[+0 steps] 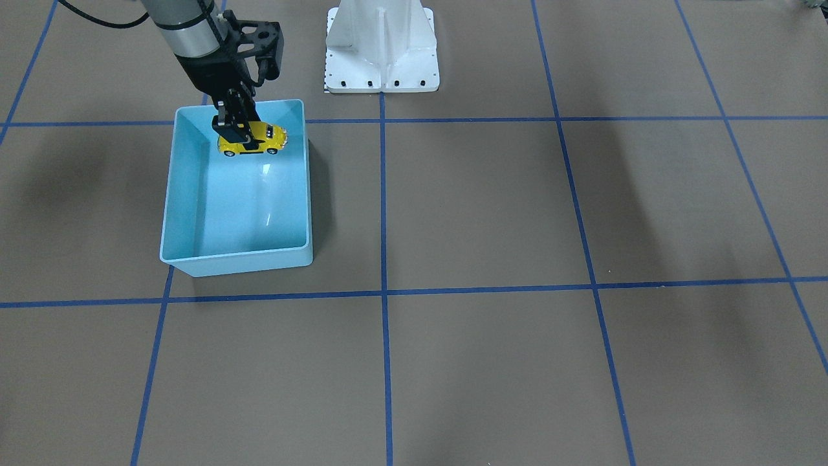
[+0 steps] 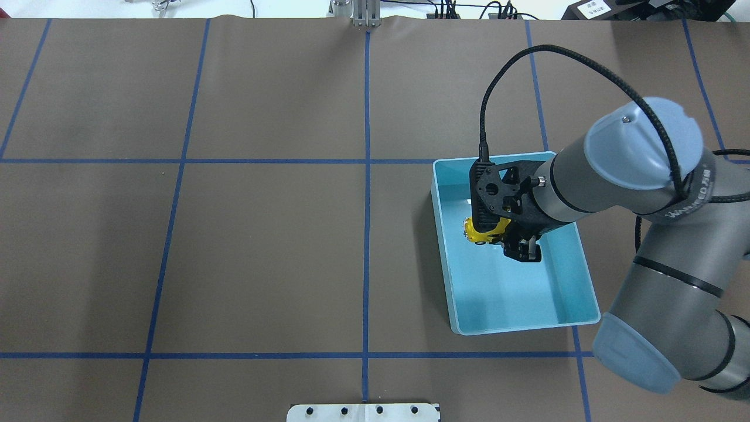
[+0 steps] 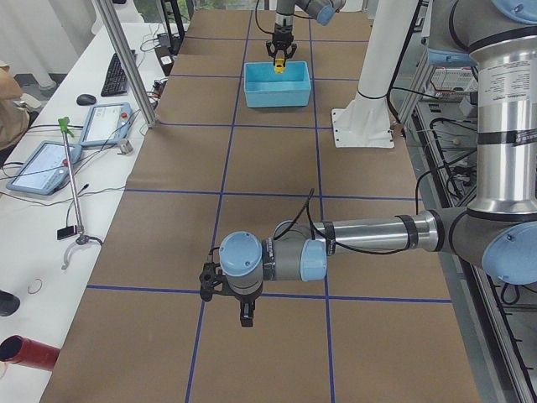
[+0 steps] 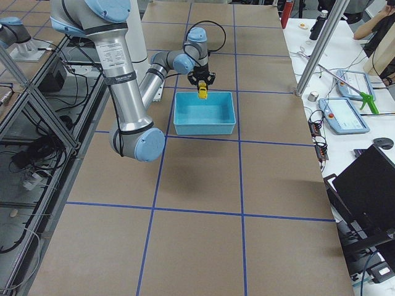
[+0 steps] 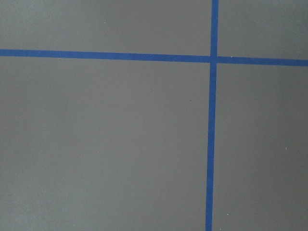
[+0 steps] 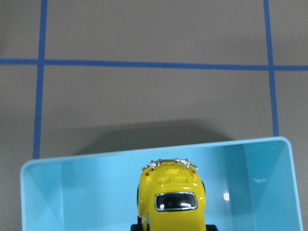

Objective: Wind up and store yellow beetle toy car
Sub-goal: 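Lift the car with the right gripper and carry it over the bin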

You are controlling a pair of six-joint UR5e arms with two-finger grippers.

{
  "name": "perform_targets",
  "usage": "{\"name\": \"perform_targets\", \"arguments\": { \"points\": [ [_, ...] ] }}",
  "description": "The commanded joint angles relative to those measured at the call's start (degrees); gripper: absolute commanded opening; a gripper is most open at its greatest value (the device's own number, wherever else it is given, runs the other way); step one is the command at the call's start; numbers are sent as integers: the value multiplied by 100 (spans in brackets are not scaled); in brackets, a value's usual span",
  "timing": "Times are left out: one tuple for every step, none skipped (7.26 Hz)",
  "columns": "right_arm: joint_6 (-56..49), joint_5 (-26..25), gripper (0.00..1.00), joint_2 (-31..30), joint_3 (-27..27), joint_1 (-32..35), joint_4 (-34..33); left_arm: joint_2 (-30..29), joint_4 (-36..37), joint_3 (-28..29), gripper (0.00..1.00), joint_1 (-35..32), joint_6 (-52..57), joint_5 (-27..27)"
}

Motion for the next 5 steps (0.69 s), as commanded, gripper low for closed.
{"name": "perform_targets", "arguments": {
  "points": [
    [36, -159, 0, -83, -987, -250, 1187, 0, 0, 4, 100, 0, 8, 1],
    [36, -274, 0, -152, -1217, -339, 1461, 0, 0, 4, 100, 0, 8, 1],
    [36, -397, 0, -362, -1245, -426, 1646, 0, 0, 4, 100, 0, 8, 1],
    [45, -494, 0, -494, -1246, -514, 1700, 0, 0, 4, 100, 0, 8, 1],
    [106, -503, 0, -513, -1237, -559, 1701, 0, 0, 4, 100, 0, 8, 1]
  ]
}}
